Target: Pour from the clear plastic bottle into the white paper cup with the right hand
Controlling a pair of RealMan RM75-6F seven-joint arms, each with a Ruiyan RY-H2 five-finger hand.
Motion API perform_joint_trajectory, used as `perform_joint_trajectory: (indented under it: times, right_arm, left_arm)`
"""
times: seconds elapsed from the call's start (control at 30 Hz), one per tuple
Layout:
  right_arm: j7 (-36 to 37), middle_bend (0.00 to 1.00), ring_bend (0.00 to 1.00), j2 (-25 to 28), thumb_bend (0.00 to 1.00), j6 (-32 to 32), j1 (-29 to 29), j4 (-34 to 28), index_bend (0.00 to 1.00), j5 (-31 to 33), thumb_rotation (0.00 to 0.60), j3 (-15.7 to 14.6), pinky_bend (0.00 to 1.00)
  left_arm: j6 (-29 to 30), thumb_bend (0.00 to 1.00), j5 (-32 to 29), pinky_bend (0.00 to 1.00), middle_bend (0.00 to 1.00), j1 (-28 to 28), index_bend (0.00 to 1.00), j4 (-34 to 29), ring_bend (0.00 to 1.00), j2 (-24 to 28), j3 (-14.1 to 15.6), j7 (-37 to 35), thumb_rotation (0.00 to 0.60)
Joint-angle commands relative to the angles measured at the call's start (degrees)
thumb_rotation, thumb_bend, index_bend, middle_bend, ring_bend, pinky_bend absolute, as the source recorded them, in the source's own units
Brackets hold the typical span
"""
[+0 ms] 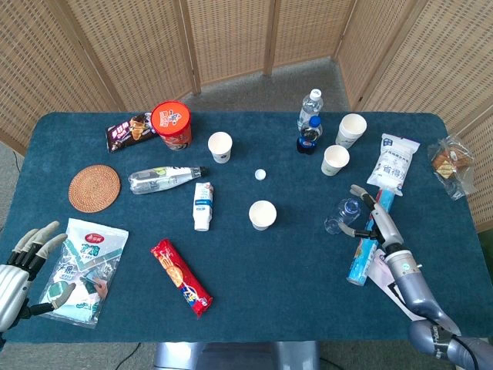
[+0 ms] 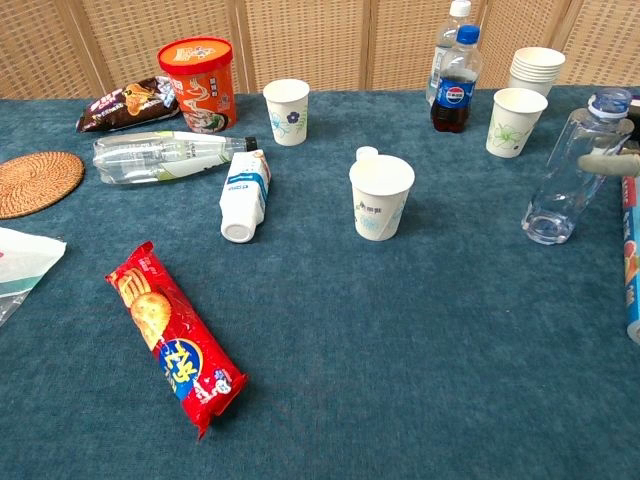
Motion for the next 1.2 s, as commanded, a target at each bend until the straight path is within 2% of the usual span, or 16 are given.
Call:
perform_joint_trajectory:
  times: [0.03, 0.23, 0.43, 0.5, 0.97, 1.03, 1.1, 1.2]
  right_arm:
    - [-0.9, 0.05, 0.0, 1.4, 0.32, -0.2, 0.1, -1.2, 0.0, -0.5, 0.427, -0.7, 0.0]
    - [-2.0, 0.0, 0.0, 2.9, 0.32, 0.3, 0.1, -2.9, 0.0, 0.2, 0.384, -0.6, 0.0]
    - [-2.5, 0.0, 0.0, 3.7, 0.32, 1.1, 0.5, -3.9, 0.0, 0.4, 0.283, -0.1, 0.0]
    - [-2.6, 0.0, 0.0, 4.3, 0.32, 1.0, 0.8, -4.3, 0.0, 0.4, 0.267, 0.1, 0.0]
    - [-6.4, 0.0, 0.0, 10.0, 0.31, 3.0, 0.9, -11.0, 0.0, 1.9, 0.26, 1.4, 0.0]
    - [-7.1, 0.0, 0.0, 10.8, 0.3, 4.1, 0.5, -12.0, 0.0, 2.5, 0.287, 1.8, 0.0]
    - [-8.0, 0.0, 0.0, 11.7, 0.3, 5.3, -0.3, -13.1, 0.0, 3.3, 0.346, 2.0, 0.0]
    - [-9.6, 0.0, 0.0, 12.7, 0.29, 8.2, -1.6, -13.3, 0.0, 3.6, 0.488, 2.1, 0.0]
  left_arm:
    - [0.0, 0.37, 0.0, 0.0, 0.04, 0.0, 0.09, 0.1, 0.0, -0.1, 0.0, -0.1, 0.378]
    - [-0.1, 0.37, -0.1, 0.0, 0.04, -0.1, 0.09, 0.3, 0.0, -0.1, -0.1, -0.4, 0.377]
    - [-0.1, 0.37, -0.1, 0.0, 0.04, -0.2, 0.09, 0.2, 0.0, -0.1, -0.2, -0.3, 0.375]
    - [-0.1, 0.37, -0.2, 0.0, 0.04, -0.2, 0.09, 0.2, 0.0, -0.1, -0.2, -0.3, 0.374]
    - [-0.5, 0.37, -0.9, 0.0, 0.04, -0.4, 0.09, 0.8, 0.0, -0.4, -0.4, -0.7, 0.378]
    - [-0.5, 0.37, -1.1, 0.0, 0.04, -0.4, 0.09, 0.8, 0.0, -0.4, -0.5, -0.6, 0.377]
    - [-0.5, 0.37, -1.3, 0.0, 0.04, -0.4, 0.09, 0.9, 0.0, -0.4, -0.5, -0.4, 0.378]
    - [-0.6, 0.37, -1.8, 0.0, 0.04, -0.2, 0.08, 0.7, 0.0, -0.2, -0.5, -0.3, 0.377]
